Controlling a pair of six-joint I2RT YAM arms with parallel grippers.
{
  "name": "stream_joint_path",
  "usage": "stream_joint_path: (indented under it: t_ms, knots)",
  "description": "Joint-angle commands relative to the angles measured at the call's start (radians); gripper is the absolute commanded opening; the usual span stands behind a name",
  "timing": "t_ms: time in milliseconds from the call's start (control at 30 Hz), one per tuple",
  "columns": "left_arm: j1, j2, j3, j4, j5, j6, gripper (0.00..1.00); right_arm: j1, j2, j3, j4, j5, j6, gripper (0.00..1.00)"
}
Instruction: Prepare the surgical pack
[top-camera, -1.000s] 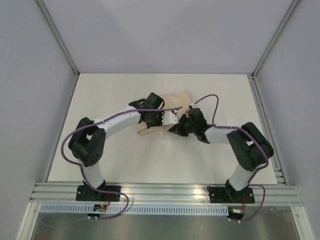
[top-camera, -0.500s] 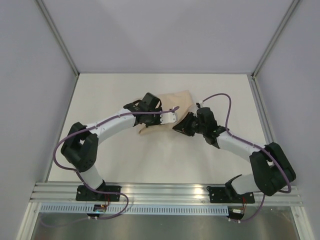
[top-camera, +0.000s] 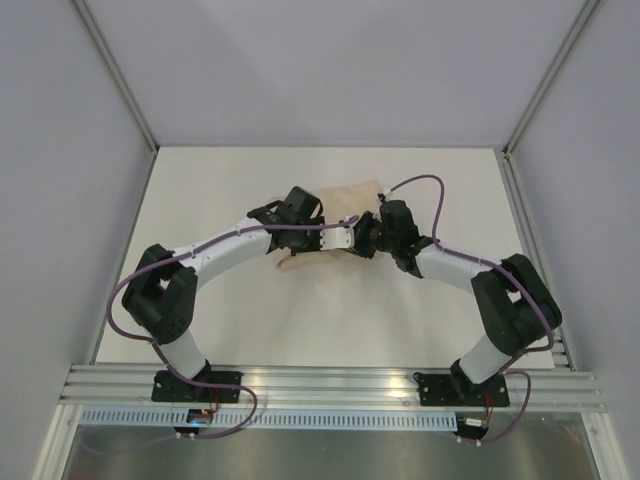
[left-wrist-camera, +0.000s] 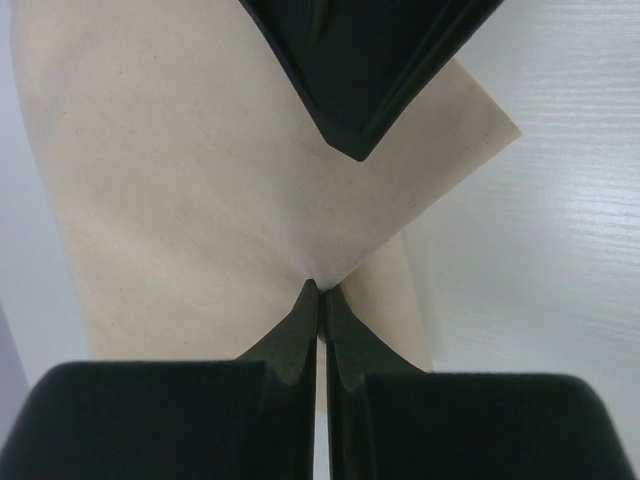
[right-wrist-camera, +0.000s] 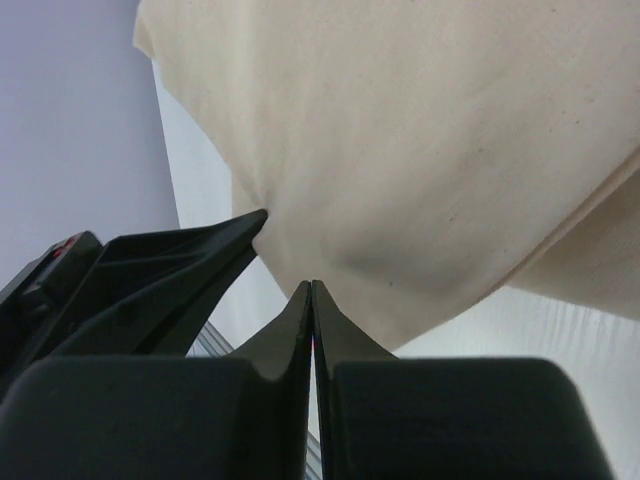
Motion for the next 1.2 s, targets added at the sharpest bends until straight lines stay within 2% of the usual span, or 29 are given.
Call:
stream_joint_path:
  t_ms: [0, 300, 467, 567, 600, 667, 800, 933, 1167]
  knots:
    - [-0.005, -0.020, -0.008, -0.004, 0.064, 0.024, 0.00, 0.003, 0.081, 0.005, 0.106, -0.037, 0.092, 0.01]
    - [-0.005, -0.002, 0.018, 0.030, 0.051, -0.019, 0.00, 0.043, 0.162, 0.007, 0.140, 0.039, 0.138, 0.00]
    - [-0.005, -0.002, 0.036, -0.007, 0.085, -0.007, 0.00, 0.045, 0.211, 0.037, 0.139, 0.071, 0.147, 0.01]
    - [-0.005, 0.027, 0.067, -0.077, 0.078, 0.002, 0.33, 0.045, 0.198, 0.002, 0.145, 0.118, 0.169, 0.01]
    - [-0.004, 0.038, 0.078, -0.088, 0.073, 0.001, 0.49, 0.043, 0.176, -0.016, 0.152, 0.126, 0.173, 0.01]
    - [-0.004, 0.039, 0.107, -0.111, 0.081, -0.002, 0.59, 0.043, 0.140, -0.058, 0.157, 0.143, 0.178, 0.00]
    - [-0.005, 0.059, 0.162, -0.100, 0.133, -0.028, 0.68, 0.042, 0.103, -0.092, 0.142, 0.177, 0.160, 0.00]
    - [-0.008, 0.157, 0.229, -0.116, 0.108, -0.044, 0.68, 0.042, 0.099, -0.107, 0.165, 0.172, 0.164, 0.00]
    - [-0.039, 0.220, 0.230, -0.110, 0.107, -0.040, 0.68, 0.029, 0.080, -0.138, 0.171, 0.175, 0.166, 0.01]
